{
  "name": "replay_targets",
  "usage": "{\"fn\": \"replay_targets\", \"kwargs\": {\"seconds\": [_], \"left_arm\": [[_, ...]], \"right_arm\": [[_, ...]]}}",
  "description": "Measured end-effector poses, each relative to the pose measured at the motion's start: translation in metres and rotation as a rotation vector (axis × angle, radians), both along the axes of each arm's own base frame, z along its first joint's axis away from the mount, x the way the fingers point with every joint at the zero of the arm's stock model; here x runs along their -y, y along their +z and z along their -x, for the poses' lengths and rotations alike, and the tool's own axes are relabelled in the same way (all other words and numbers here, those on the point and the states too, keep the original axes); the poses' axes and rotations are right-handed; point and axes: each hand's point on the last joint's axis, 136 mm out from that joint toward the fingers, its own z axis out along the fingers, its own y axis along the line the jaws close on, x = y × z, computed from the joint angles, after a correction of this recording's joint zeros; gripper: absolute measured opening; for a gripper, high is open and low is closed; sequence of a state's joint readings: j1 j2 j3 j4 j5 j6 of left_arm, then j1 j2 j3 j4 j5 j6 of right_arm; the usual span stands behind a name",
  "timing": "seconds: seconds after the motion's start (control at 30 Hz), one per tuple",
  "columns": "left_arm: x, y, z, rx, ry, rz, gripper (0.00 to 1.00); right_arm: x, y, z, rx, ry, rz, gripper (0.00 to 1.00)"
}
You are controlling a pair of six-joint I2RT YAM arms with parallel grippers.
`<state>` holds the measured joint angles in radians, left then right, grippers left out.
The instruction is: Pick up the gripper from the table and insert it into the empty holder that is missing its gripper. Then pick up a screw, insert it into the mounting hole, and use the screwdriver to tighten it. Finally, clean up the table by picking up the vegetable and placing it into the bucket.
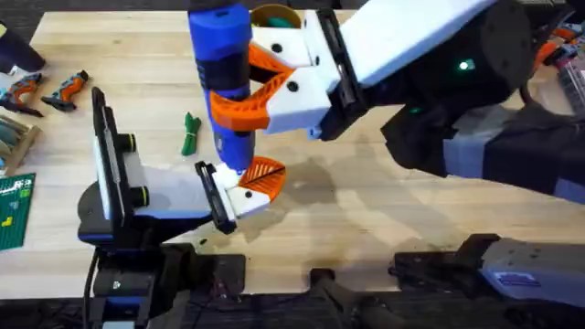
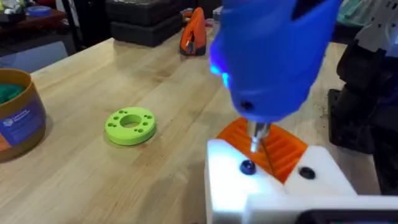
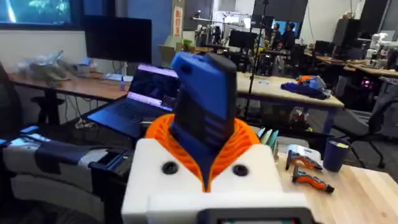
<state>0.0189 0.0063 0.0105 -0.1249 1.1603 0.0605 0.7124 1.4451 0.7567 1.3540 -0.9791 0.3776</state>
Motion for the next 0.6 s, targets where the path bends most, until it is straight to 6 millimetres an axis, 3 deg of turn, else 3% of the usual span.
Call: {"fn": "replay_targets", "kwargs": {"seconds": [0.6], "left_arm": [[0.0,0.0,0.0,0.0,0.0,0.0,0.004]], "right_arm": [[-0.0037,-0.0051,0.0018,0.007,0.009,0.01,0.026]]}}
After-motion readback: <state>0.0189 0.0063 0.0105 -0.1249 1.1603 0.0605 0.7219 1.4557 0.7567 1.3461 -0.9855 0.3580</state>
